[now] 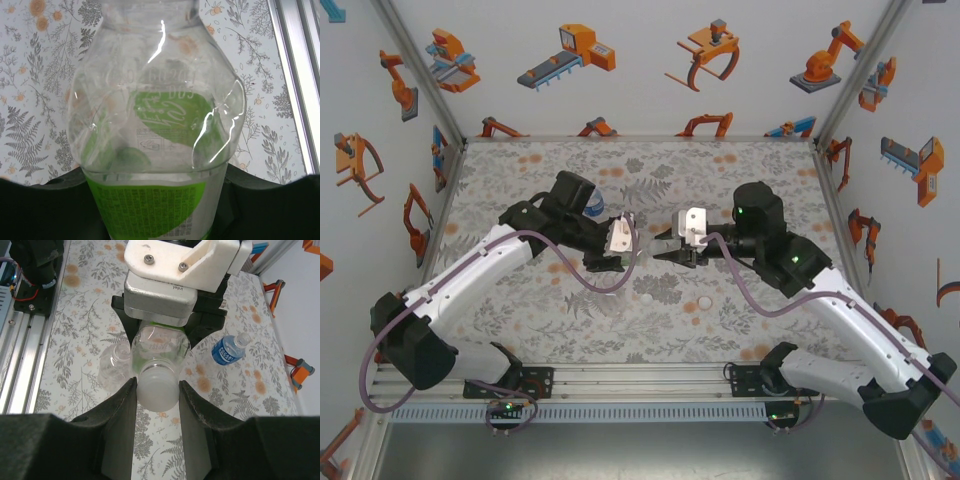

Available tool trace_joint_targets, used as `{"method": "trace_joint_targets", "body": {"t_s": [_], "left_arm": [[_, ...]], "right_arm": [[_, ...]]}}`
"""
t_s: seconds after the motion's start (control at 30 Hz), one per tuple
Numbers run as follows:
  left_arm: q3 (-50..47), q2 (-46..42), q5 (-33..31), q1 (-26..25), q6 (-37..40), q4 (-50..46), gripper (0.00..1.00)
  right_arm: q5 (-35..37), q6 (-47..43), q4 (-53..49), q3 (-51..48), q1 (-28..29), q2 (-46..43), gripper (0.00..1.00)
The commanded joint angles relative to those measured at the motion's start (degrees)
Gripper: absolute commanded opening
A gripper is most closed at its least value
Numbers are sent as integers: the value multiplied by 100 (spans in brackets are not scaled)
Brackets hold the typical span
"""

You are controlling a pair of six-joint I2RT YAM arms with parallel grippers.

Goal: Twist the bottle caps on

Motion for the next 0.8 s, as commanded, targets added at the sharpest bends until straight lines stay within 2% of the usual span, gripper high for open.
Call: {"method": "trace_joint_targets", "body": {"t_s": [0.0,0.1,0.37,0.63,0.77], "left_arm": [[197,-56,309,-41,178,0,0],[188,-85,393,-42,180,-6,0],[197,-131,838,-40,283,11,0],[-31,-295,1385,-44,287,424,0],[-31,-272,1419,-39,125,601,0]], "right_arm": [[79,-78,-104,178,98,52,4],[144,-78,-89,194,117,69,4],[-235,-105,62,139,126,138,1],[-420,-78,396,-84,126,-38,0],[-375,53,408,-104,126,-23,0]]}}
